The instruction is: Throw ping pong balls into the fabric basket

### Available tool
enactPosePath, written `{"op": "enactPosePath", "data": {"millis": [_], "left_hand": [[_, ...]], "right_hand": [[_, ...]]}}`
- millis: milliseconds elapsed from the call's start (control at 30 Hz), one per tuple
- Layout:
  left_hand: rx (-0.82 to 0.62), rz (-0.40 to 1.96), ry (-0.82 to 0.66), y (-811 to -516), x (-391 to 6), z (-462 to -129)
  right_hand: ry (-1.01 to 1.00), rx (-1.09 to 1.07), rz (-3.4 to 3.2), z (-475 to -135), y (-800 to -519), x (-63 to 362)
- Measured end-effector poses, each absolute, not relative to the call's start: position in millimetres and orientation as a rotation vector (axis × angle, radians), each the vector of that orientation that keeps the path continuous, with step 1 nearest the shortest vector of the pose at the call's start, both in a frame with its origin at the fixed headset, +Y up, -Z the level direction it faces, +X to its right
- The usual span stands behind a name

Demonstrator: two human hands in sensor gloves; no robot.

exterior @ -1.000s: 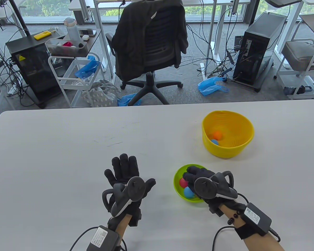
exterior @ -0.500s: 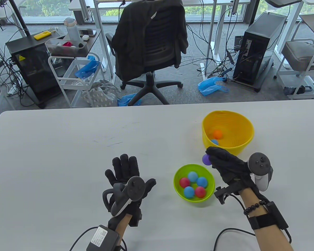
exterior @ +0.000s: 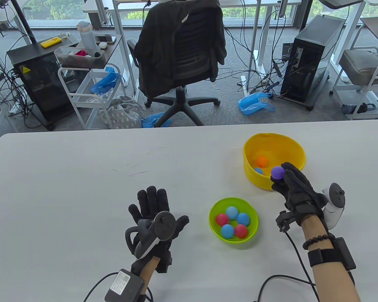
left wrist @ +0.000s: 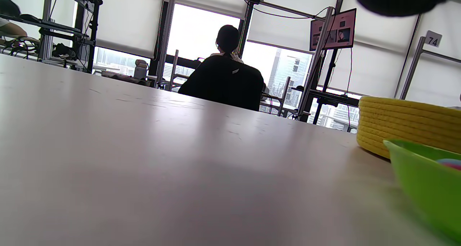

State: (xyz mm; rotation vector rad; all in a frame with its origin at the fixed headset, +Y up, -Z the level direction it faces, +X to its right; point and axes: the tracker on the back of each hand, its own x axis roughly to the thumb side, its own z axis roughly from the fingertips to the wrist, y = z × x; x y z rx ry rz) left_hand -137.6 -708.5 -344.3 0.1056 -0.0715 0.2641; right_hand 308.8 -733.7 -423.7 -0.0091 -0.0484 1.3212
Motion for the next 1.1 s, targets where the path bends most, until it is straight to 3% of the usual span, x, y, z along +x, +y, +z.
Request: {"op": "enactPosePath", "data": {"millis": [167, 467, 800, 1100], "left_hand": [[0.108, 0.258, -0.064, -708, -138, -344], [0.133, 0.235, -0.049, -704, -139, -343], [0.149, 0.212, -0.039, -703, -140, -340], [0.163, 0.221, -0.027, -702, -142, -340]], "right_hand": [[-0.03, 0.062, 1.171, -426, -733, 316], [-0.216, 0.067, 1.406, -407, -706, 318], [-0.298, 0.367, 2.049, -386, -660, 260], [-0.08, 0.702, 2.481, -363, -661, 198]]}}
